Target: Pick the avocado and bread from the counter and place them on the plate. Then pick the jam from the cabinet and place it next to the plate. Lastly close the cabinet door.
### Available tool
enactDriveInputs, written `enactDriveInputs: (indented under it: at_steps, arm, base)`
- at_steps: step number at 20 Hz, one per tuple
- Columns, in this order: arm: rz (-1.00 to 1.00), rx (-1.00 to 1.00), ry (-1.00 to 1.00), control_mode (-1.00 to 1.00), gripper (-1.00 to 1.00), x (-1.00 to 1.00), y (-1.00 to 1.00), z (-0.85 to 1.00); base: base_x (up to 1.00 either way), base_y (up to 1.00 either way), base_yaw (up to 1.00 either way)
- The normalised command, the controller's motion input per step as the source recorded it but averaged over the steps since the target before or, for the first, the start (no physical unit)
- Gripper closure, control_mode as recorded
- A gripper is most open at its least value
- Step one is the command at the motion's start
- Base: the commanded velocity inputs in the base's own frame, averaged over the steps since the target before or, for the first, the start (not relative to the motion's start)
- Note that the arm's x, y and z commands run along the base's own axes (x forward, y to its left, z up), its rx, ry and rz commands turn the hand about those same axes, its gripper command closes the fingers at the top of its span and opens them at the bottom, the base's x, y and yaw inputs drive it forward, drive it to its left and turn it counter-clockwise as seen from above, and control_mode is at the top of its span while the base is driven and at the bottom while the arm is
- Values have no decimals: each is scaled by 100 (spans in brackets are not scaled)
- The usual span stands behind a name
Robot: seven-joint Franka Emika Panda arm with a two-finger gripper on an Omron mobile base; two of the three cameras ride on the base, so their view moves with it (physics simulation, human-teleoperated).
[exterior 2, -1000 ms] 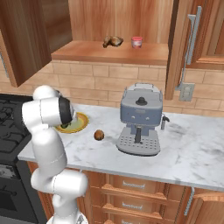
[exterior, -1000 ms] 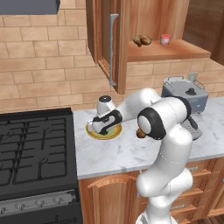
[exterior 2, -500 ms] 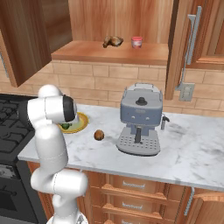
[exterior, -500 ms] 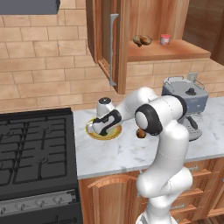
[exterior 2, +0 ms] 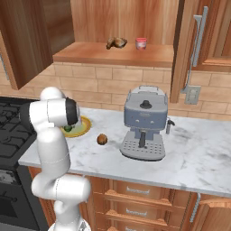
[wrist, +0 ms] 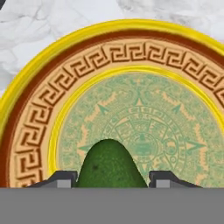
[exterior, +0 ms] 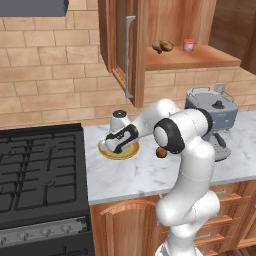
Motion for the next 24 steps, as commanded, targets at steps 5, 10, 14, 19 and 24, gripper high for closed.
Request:
enactDriveInputs:
  at_steps: [5,10,14,19,24]
  arm:
    - [0,0,-21,-100,-100,0,0,6]
    - [0,5,-25,-100,-100,-6,-1,27]
    - [0,11,-31,-100,-100,-33,-10,38]
    - [0,15,-31,-100,-100,-39,-27,42]
    - [0,12,-13,-100,-100,-28,-11,54]
  base:
    - [0,0,0]
    - [0,0,0]
    - [0,0,0]
    - [0,0,0]
    - [0,0,0]
